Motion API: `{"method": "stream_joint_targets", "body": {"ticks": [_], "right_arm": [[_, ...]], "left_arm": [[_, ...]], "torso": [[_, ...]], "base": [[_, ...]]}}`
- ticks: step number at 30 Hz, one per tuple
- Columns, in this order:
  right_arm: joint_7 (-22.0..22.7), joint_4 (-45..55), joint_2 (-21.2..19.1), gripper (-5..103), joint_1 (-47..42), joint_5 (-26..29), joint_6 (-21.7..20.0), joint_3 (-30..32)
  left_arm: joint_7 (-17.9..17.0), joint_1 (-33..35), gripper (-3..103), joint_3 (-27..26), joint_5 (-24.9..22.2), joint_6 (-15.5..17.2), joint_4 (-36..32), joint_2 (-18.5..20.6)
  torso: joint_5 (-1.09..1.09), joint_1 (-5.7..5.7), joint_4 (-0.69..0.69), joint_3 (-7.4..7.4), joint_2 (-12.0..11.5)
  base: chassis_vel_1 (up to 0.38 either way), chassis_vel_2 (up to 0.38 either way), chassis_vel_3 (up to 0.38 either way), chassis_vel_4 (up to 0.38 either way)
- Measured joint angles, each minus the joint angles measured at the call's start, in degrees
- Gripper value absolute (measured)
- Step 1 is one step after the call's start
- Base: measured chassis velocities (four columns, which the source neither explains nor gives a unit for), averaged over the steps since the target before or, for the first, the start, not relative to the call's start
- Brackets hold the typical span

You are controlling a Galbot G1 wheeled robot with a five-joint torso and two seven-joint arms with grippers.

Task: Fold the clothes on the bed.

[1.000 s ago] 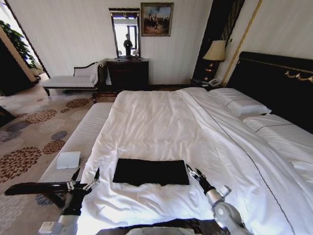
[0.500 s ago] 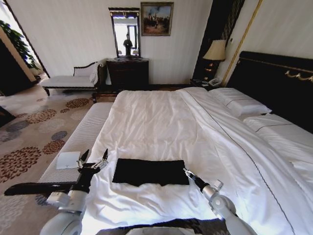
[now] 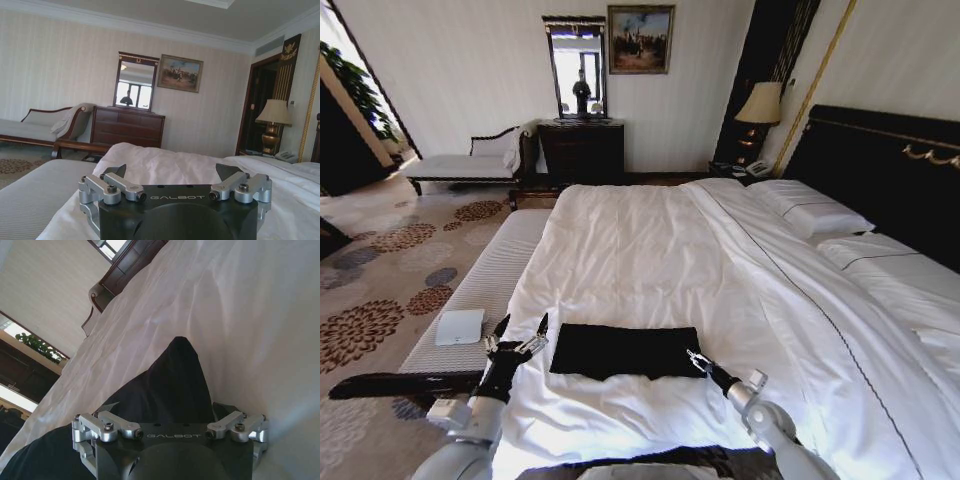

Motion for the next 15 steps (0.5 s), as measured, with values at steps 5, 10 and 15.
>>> {"method": "stream_joint_targets", "body": {"ticks": [5, 10, 15], "right_arm": [[0.1, 0.0, 1.0, 100, 0.5, -0.4, 0.1, -1.2], [0.4, 0.3, 2.0, 90, 0.5, -1.2, 0.1, -1.9], [0.5, 0.4, 2.0, 74, 0.3, -2.0, 0.2, -2.4]], "left_arm": [[0.0, 0.0, 100, 0.0, 0.0, -0.1, 0.0, 0.0], [0.1, 0.0, 100, 0.0, 0.0, -0.1, 0.1, 0.0], [0.1, 0.0, 100, 0.0, 0.0, -0.2, 0.1, 0.0]], "torso": [[0.00, 0.00, -0.01, 0.00, 0.0], [0.00, 0.00, 0.00, 0.00, 0.0], [0.01, 0.00, 0.00, 0.00, 0.0]], "base": [[0.000, 0.000, 0.000, 0.000], [0.000, 0.000, 0.000, 0.000], [0.000, 0.000, 0.000, 0.000]]}}
